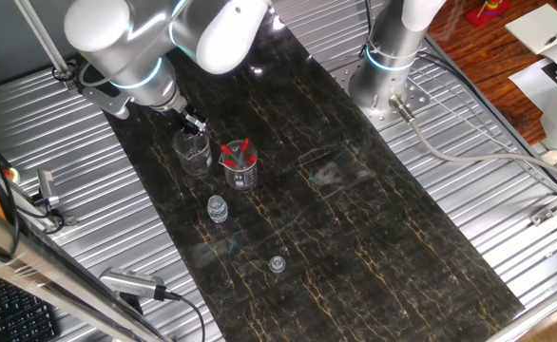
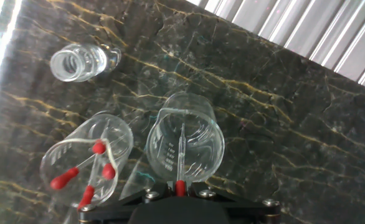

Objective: Transfer liquid using a dropper

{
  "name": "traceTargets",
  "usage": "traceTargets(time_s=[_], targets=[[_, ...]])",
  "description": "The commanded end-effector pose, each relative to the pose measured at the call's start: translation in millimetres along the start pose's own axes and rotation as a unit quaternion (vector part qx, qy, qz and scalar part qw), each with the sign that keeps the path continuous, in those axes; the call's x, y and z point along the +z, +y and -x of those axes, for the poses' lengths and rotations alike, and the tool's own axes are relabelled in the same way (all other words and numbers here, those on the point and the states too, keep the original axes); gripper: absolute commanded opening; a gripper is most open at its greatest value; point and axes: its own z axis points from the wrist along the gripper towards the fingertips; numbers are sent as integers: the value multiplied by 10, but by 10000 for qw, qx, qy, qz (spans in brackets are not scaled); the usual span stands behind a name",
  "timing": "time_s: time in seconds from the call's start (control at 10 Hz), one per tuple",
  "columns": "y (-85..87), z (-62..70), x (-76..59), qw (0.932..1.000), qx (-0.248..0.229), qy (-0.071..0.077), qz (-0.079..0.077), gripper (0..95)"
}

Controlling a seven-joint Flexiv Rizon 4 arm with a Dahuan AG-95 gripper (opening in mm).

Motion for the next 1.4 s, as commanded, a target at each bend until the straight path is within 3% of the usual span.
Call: traceTargets(time_s=[0.1, 0.9, 1.4], targets=[[5, -1, 33, 10000, -28, -45, -24, 0], [6, 1, 37, 9999, -74, -123, -51, 0], [-4, -12, -10, 9999, -53, -95, -13, 0]])
